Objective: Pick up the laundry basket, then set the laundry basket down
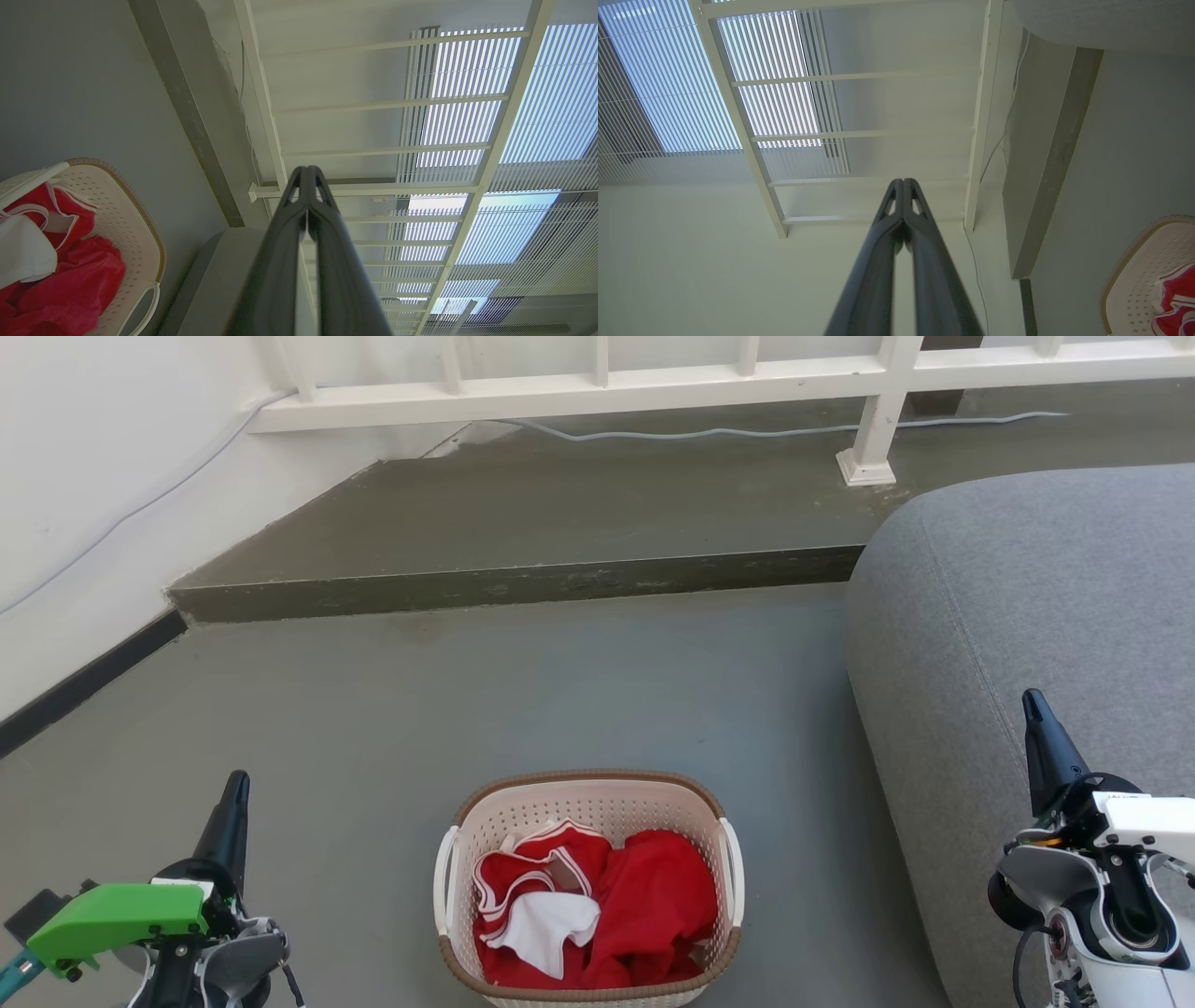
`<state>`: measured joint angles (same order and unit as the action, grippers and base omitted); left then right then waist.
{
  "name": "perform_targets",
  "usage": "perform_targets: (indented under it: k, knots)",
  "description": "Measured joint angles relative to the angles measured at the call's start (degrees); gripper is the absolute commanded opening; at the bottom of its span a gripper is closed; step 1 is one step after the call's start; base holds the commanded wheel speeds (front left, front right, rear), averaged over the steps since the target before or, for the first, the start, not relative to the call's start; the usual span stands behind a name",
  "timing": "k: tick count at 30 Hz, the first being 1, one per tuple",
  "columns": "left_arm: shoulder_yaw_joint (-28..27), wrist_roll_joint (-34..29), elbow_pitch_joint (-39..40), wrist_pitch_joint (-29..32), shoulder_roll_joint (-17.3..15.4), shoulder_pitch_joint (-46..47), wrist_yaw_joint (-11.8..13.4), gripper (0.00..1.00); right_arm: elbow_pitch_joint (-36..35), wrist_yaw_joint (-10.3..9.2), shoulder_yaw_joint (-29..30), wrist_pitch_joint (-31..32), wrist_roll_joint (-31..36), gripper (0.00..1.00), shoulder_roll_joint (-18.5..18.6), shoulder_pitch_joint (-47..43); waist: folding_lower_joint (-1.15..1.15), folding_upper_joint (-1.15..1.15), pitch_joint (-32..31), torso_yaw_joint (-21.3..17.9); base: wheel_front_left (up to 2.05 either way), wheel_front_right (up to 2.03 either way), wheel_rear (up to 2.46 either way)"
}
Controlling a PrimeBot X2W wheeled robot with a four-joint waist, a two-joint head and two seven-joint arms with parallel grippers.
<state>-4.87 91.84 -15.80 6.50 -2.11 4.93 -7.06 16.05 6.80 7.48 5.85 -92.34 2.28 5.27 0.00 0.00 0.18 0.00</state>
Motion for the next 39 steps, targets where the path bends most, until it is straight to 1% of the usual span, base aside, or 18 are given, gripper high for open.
perform_targets:
  k: [39]
  knots:
    - [0.0, 0.0, 0.0, 0.0, 0.0, 0.0, 0.0, 0.0, 0.0, 0.0, 0.0, 0.0, 0.0, 0.0, 0.0, 0.0, 0.0, 0.0, 0.0, 0.0, 0.0, 0.0, 0.0]
